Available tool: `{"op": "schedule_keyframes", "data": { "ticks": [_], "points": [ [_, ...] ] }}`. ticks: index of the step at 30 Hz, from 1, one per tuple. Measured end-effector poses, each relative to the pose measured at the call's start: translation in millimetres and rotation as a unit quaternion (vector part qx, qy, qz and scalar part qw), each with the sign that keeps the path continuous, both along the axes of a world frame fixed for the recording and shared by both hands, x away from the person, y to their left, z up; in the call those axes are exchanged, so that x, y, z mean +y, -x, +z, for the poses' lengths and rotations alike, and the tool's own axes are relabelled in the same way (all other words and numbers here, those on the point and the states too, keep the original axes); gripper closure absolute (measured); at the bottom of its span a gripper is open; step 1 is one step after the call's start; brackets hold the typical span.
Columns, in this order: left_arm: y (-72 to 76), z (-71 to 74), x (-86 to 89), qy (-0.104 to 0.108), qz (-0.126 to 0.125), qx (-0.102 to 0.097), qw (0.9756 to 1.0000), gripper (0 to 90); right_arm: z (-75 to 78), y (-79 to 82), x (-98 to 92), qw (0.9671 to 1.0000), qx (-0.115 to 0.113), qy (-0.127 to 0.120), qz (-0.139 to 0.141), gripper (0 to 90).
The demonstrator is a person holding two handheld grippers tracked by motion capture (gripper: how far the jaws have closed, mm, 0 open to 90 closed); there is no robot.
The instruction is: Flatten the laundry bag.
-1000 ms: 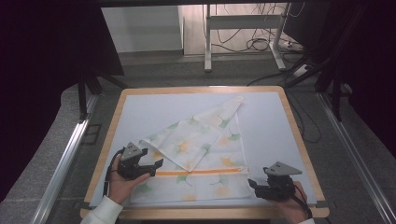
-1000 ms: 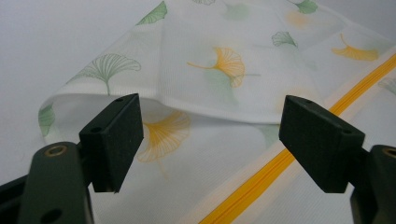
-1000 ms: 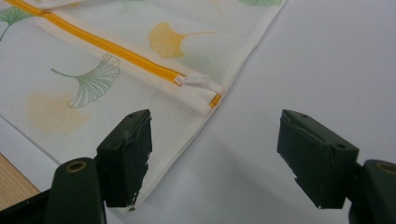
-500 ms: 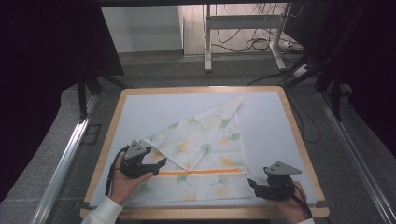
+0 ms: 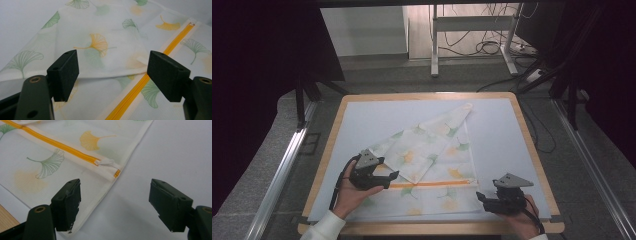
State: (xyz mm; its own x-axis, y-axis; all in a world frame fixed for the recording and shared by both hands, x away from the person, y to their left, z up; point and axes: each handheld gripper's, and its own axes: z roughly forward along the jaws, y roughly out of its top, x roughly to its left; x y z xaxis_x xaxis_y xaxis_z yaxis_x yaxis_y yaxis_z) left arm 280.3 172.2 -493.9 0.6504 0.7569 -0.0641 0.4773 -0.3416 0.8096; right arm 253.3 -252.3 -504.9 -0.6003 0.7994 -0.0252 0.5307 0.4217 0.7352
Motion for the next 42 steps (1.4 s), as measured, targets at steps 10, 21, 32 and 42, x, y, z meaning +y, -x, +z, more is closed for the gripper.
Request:
{"op": "schedule_keyframes", "data": {
  "ticks": [10,21,32,42],
  "points": [
    [-4.2,0.5,-31.4,-0.028,-0.039,0.006,0.9988,26.2,-0.7,0.1,1.5,1.0,0.004,0.002,0.003,25.3],
    [-13.8,-5.5,-53.3,-0.046,-0.053,0.021,0.9974,26.6,-0.9,0.3,1.5,1.0,0.004,0.006,0.001,25.8],
    [-26.0,-13.8,-68.6,-0.062,-0.057,0.033,0.9959,27.5,-1.5,0.0,1.1,1.0,0.006,0.008,0.001,25.8],
    [-31.4,-20.5,-74.7,-0.073,-0.06,0.045,0.9945,31.3,-1.0,0.2,0.9,1.0,0.002,0.007,0.0,26.0]
  ]
}}
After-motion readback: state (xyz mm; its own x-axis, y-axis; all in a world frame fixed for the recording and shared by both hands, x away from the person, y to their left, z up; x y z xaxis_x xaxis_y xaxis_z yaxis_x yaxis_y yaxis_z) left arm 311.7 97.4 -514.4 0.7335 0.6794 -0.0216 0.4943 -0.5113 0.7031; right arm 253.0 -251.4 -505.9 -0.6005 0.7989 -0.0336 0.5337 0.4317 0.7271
